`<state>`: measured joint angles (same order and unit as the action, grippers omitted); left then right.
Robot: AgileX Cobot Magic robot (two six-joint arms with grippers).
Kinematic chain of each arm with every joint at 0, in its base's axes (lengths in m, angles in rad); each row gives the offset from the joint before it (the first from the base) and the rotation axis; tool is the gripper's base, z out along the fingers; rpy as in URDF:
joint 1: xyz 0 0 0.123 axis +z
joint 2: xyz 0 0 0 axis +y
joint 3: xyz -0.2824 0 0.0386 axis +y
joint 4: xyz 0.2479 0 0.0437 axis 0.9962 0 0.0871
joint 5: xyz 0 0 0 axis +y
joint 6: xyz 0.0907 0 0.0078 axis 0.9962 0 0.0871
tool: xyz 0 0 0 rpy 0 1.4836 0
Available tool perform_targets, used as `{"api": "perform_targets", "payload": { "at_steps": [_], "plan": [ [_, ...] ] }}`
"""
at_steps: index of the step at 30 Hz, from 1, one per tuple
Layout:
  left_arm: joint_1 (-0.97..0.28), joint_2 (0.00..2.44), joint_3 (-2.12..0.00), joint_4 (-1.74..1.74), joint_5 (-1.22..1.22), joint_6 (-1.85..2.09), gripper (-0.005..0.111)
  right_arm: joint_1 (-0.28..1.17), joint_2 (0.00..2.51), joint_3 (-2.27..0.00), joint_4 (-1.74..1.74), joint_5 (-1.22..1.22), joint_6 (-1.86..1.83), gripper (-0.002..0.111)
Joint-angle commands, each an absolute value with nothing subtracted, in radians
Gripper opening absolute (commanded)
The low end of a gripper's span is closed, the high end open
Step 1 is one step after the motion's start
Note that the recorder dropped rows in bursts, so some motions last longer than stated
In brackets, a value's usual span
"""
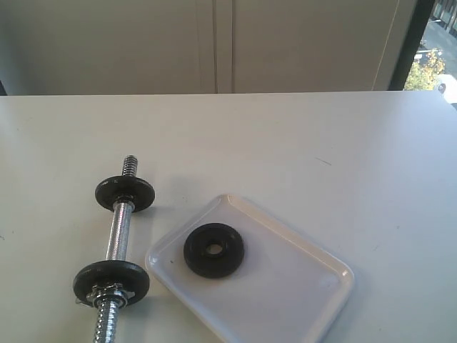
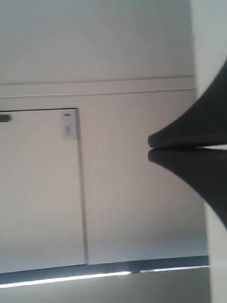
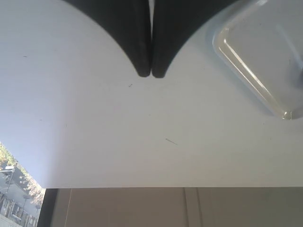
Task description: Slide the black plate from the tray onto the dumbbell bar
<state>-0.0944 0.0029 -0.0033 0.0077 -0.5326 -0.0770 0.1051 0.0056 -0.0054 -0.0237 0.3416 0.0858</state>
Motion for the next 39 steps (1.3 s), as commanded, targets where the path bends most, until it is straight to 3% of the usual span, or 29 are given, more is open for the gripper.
{"api": "perform_targets", "payload": {
  "at_steps": [1, 18, 28, 39],
  "plan": [
    [-0.091, 0.000, 0.000, 0.010, -0.802, -0.119, 0.000, 0.109, 0.000, 0.000, -0.026, 0.334, 0.086, 0.000],
    [-0.091, 0.000, 0.000, -0.101, -0.961, -0.153, 0.000, 0.109, 0.000, 0.000, -0.026, 0.334, 0.086, 0.000],
    [-0.091, 0.073, -0.166, -0.163, -0.322, -0.210, 0.000, 0.109, 0.000, 0.000, -0.026, 0.334, 0.086, 0.000],
    [-0.091, 0.688, -0.599, -0.166, 0.366, -0.113, 0.000, 0.109, 0.000, 0.000, -0.026, 0.334, 0.086, 0.000]
  ]
}}
